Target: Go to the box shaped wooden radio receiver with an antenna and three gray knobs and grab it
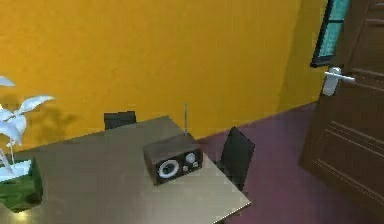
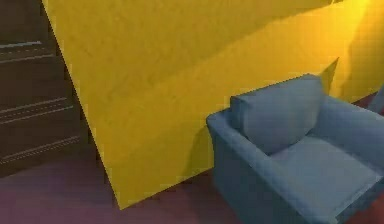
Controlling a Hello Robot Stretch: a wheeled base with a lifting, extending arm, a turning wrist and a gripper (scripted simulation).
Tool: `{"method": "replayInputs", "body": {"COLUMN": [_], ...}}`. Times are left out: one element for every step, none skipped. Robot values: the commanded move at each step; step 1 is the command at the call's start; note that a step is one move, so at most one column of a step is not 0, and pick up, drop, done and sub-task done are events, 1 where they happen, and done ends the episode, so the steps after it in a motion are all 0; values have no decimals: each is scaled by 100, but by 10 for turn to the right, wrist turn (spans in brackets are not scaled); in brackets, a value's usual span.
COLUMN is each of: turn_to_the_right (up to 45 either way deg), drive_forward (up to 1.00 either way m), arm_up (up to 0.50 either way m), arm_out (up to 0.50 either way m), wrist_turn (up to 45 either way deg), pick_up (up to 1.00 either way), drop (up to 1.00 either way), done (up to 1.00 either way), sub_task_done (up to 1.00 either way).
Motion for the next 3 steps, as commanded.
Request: {"method": "replayInputs", "body": {"turn_to_the_right": [390, 0, -180], "drive_forward": [0, 70, 0], "arm_up": [0, 0, 0], "arm_out": [0, 0, 0], "wrist_turn": [0, 0, 0], "pick_up": [0, 0, 0], "drop": [0, 0, 0], "done": [0, 0, 0], "sub_task_done": [0, 0, 0]}}
